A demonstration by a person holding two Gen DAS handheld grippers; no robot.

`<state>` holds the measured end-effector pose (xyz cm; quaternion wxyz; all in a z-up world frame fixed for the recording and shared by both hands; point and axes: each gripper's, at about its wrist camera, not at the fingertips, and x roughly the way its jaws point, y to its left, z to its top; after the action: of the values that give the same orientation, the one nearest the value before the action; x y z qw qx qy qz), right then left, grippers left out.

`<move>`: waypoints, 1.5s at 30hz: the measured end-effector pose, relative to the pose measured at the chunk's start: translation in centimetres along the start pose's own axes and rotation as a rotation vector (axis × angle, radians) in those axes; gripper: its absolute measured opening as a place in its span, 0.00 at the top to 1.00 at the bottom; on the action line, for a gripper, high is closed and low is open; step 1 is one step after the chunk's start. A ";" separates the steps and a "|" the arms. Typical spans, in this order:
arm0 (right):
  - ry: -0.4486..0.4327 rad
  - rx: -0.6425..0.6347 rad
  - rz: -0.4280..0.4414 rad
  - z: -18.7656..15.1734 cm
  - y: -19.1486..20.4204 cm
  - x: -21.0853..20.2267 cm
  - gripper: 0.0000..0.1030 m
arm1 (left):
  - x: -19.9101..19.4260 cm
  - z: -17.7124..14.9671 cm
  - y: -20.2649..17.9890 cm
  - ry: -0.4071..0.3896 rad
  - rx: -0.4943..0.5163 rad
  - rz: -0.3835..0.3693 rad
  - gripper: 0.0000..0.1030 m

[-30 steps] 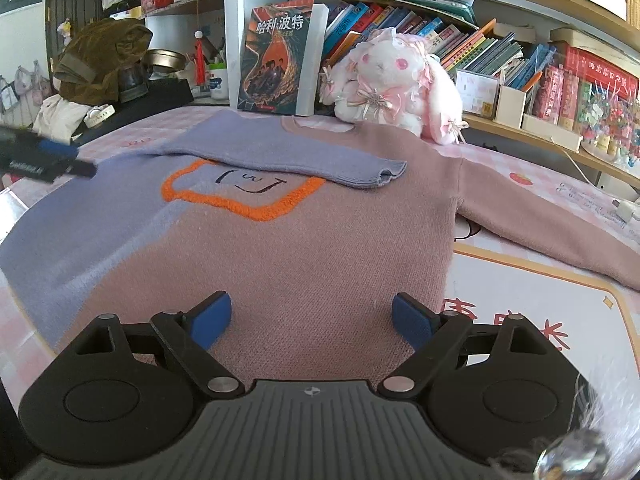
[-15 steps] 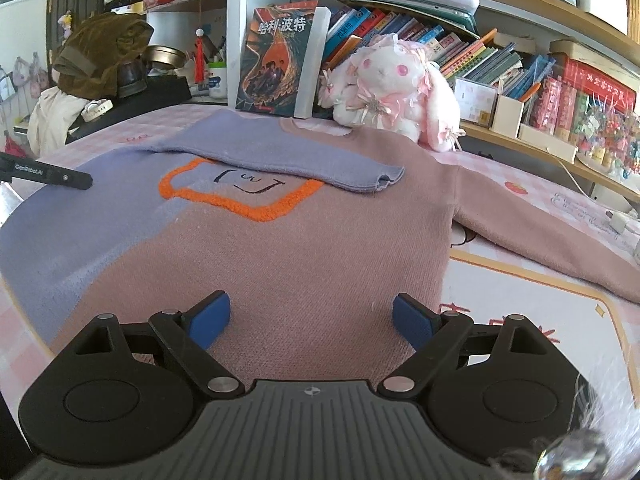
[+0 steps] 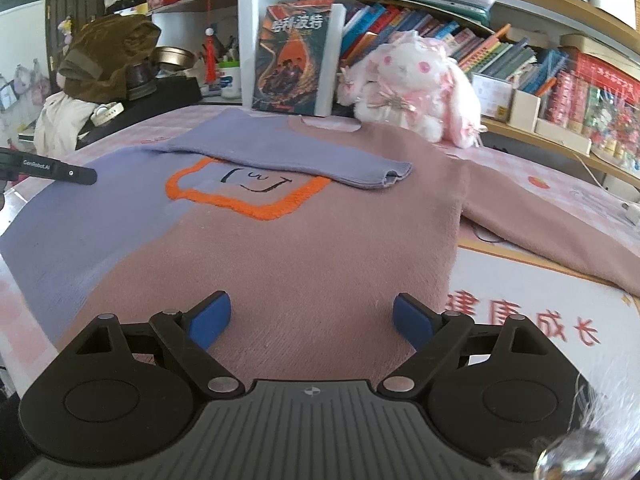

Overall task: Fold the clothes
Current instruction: 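Grasp the lavender side edge with the left gripper and fold it toward the motif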

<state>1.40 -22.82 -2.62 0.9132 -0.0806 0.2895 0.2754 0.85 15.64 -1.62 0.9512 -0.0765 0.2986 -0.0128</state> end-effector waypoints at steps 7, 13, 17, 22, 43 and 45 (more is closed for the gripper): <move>0.001 -0.010 0.017 0.7 1.7 1.0 0.14 | -0.2 0.1 1.6 -0.004 -0.022 0.019 0.95; 0.002 -0.020 0.028 1.1 2.6 1.7 0.14 | 0.0 0.1 2.8 -0.006 -0.050 0.033 0.95; 0.003 -0.020 0.026 1.3 2.8 1.9 0.13 | 0.1 0.0 2.7 -0.004 -0.022 0.031 0.94; 0.004 -0.021 0.026 1.3 2.8 1.9 0.13 | -0.4 0.1 2.0 -0.022 0.043 0.087 0.87; 0.004 -0.020 0.025 1.3 2.9 1.9 0.13 | -4.2 0.0 -7.2 -0.267 0.241 -0.034 0.70; 0.004 -0.020 0.025 1.3 2.9 1.9 0.13 | -3.6 -0.4 -8.0 -0.256 0.263 -0.049 0.70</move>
<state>1.68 -19.14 -2.62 0.9082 -0.0866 0.2897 0.2894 -2.13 7.94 1.28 0.9826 0.0401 0.1691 -0.0653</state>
